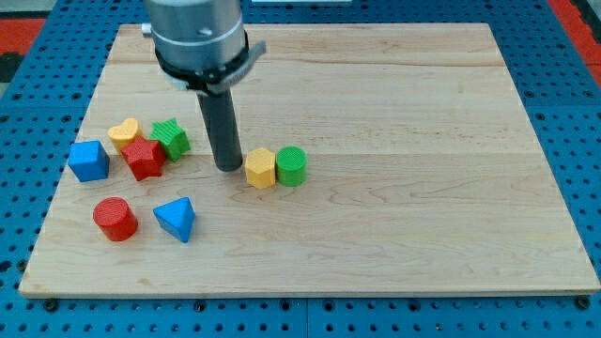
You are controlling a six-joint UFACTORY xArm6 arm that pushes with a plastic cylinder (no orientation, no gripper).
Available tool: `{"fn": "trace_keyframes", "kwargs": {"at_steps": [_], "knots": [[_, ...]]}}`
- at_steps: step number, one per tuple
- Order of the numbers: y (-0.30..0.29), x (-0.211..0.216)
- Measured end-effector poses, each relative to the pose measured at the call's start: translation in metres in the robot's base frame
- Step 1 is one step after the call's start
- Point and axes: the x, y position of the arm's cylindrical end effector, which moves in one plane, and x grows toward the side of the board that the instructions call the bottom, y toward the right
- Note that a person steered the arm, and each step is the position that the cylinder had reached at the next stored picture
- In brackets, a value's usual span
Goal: Slide the green circle towards the bottom center
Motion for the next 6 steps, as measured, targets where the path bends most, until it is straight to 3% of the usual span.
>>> {"fn": "trace_keyframes", "kwargs": {"at_steps": [1,3,6], "knots": [[0.049,-0.007],[0.15,0.018],[0.059,0.063]]}}
